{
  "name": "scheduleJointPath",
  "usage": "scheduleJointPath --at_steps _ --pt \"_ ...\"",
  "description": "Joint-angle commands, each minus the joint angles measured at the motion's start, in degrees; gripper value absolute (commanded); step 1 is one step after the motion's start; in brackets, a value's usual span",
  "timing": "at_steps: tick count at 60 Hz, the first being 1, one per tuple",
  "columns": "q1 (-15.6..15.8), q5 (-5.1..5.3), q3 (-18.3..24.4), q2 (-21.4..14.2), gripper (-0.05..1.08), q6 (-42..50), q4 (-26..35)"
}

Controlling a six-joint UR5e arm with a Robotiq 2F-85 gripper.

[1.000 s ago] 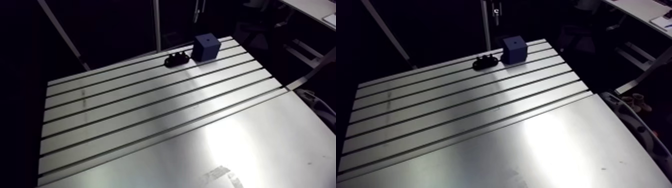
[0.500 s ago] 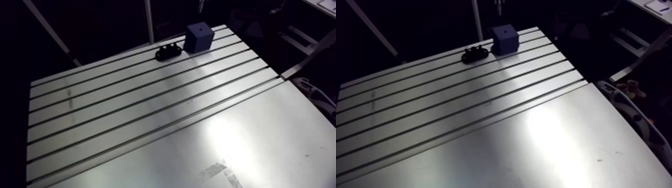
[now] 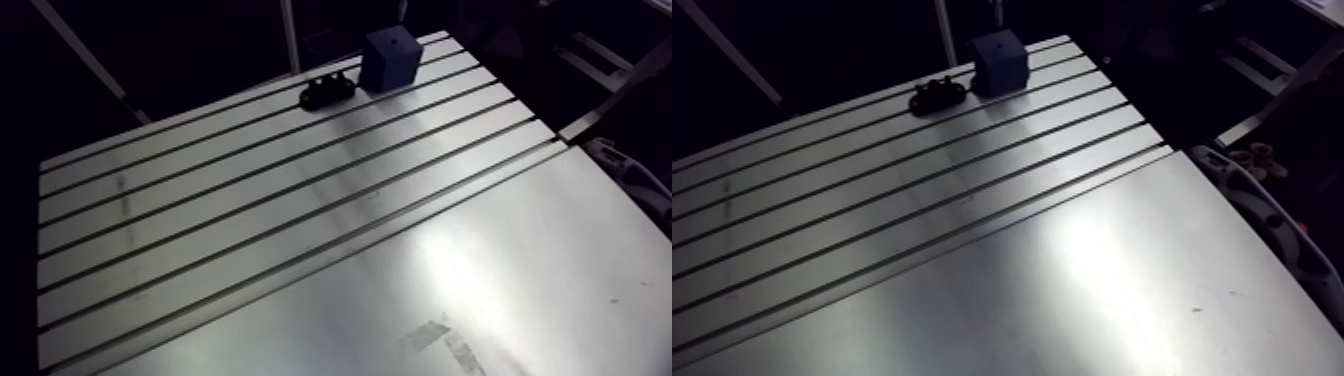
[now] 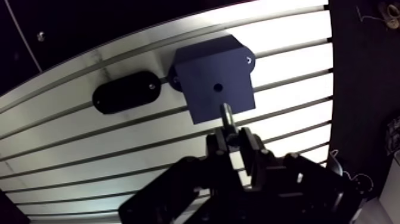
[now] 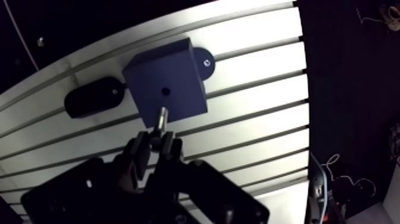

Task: Pick up the M10 bolt and insert it into the hole until fully seated.

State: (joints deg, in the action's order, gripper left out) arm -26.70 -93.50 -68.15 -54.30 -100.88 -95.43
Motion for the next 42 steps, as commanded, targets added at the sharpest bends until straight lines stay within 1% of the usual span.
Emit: scheduleJointPath --at_steps 1,10,11,18,21,42 --pt "-0.47 0.02 0.08 0.97 1.08 0.11 -0.07" --pt "-0.63 0.03 -0.08 1.26 1.08 0.11 -0.07" --pt "-0.72 0.18 -0.09 1.42 1.08 0.11 -0.07" --pt "-0.73 0.20 -0.09 1.70 1.08 0.11 -0.07" --pt "-0.73 0.36 -0.09 1.79 1.08 0.11 -0.07" --pt "-0.64 0.55 -0.09 1.97 1.08 0.11 -0.07"
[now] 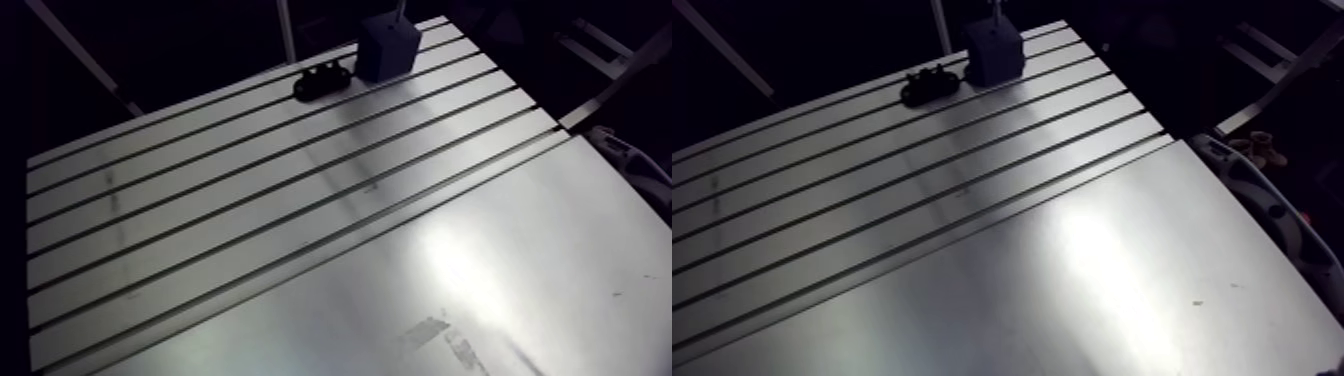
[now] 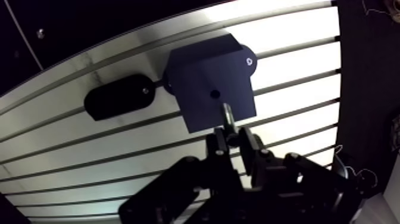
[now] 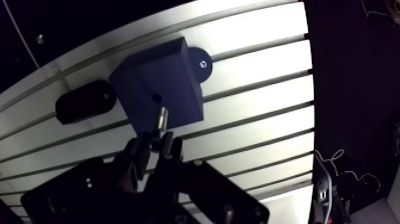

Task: Pick up the M10 bolt and insert it into the hole until fully seated.

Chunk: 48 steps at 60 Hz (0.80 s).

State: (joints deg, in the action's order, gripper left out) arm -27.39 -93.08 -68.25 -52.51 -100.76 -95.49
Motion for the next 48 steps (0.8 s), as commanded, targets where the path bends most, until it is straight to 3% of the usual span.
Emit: scheduleJointPath --at_steps 1,48 --pt "0.05 0.14 0.01 0.33 1.08 -0.01 -0.08" --pt "0.22 0.14 1.32 1.24 1.08 -0.01 0.00"
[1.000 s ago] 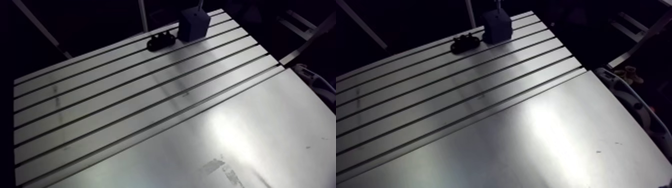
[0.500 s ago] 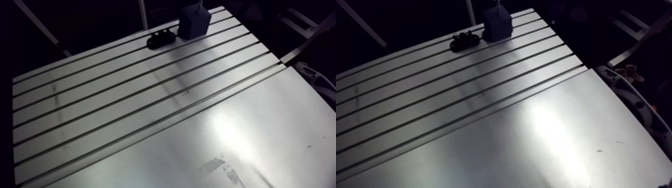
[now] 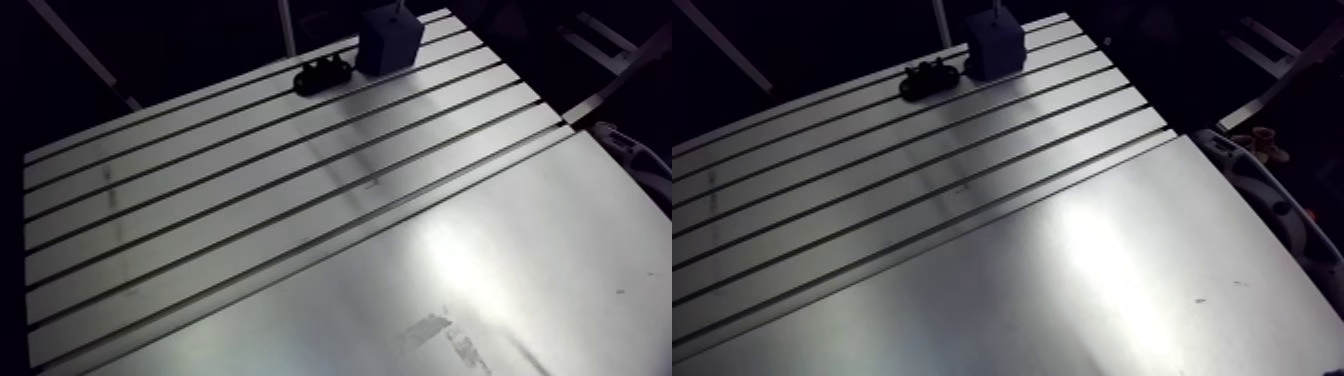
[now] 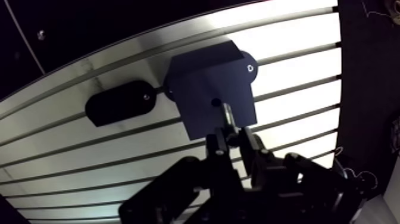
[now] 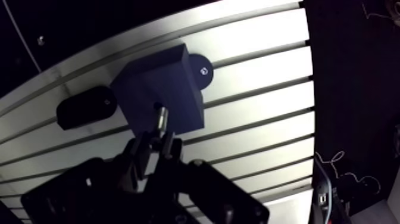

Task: Pick up the M10 bolt and insert it into the hole until fully seated.

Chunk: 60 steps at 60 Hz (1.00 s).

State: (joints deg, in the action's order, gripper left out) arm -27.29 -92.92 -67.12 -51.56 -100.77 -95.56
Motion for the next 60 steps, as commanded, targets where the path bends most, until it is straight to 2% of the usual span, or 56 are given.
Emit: scheduleJointPath --at_steps 1,60 --pt "0.12 -0.02 0.20 0.29 1.08 0.00 0.07" --pt "0.39 0.06 0.11 0.38 1.08 -0.09 0.15"
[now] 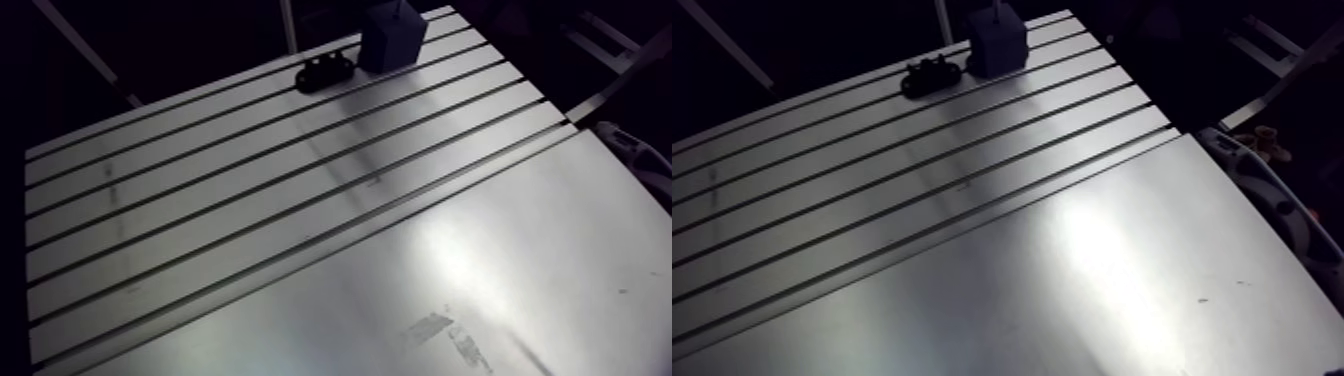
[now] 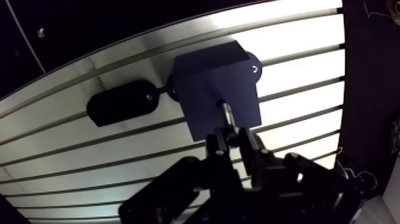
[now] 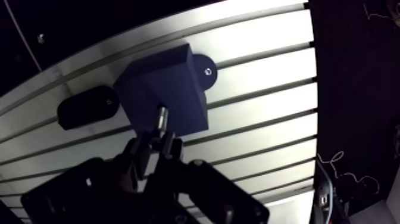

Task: Pick up the M10 bolt and insert it into the hole until fully seated.

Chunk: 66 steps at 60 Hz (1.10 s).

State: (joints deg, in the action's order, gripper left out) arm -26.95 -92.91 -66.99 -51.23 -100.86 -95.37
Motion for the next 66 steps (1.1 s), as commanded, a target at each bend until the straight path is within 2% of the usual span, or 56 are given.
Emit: scheduleJointPath --at_steps 1,66 --pt "0.05 0.06 -0.02 0.11 1.08 0.00 -0.03" --pt "0.05 -0.03 0.07 1.35 1.07 0.00 -0.19"
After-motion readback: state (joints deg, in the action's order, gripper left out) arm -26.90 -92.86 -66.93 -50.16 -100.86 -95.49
